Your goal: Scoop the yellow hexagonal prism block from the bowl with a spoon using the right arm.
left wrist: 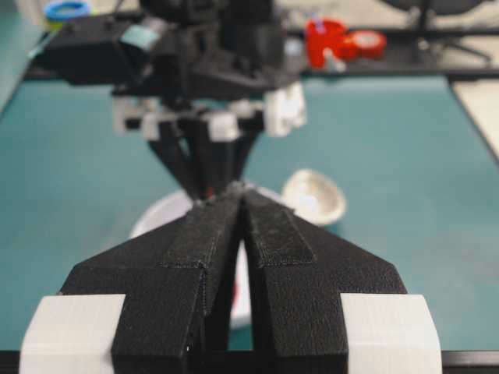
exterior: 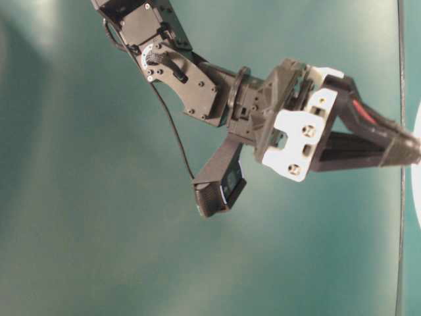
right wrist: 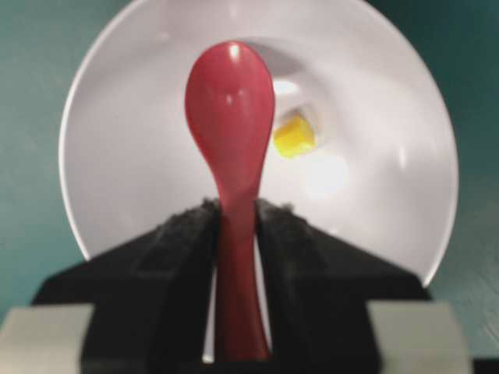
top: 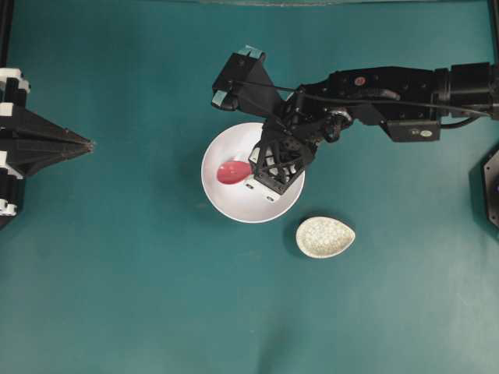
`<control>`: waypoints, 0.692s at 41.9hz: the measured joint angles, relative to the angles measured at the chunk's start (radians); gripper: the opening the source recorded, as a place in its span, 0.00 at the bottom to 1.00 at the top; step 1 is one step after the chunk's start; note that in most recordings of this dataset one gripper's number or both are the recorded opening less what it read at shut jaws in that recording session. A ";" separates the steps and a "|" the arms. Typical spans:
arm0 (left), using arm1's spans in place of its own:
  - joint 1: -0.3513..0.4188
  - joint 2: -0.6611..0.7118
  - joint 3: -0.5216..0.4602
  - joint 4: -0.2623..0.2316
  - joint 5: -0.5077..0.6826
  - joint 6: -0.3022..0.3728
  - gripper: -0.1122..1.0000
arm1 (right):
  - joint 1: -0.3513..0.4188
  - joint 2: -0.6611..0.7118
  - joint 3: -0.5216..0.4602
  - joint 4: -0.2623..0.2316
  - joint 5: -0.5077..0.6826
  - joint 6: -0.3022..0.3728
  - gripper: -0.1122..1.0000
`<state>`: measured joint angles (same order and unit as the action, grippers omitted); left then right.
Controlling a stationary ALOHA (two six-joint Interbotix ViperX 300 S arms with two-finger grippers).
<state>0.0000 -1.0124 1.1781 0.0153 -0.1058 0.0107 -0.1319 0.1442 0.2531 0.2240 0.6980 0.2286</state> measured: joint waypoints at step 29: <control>0.000 0.000 0.000 -0.002 0.000 0.000 0.10 | 0.000 -0.144 -0.026 0.000 0.064 0.012 0.31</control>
<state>0.0000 -1.0124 1.1781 0.0138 -0.1058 0.0107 -0.1319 0.0000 0.2270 0.2240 0.7624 0.2408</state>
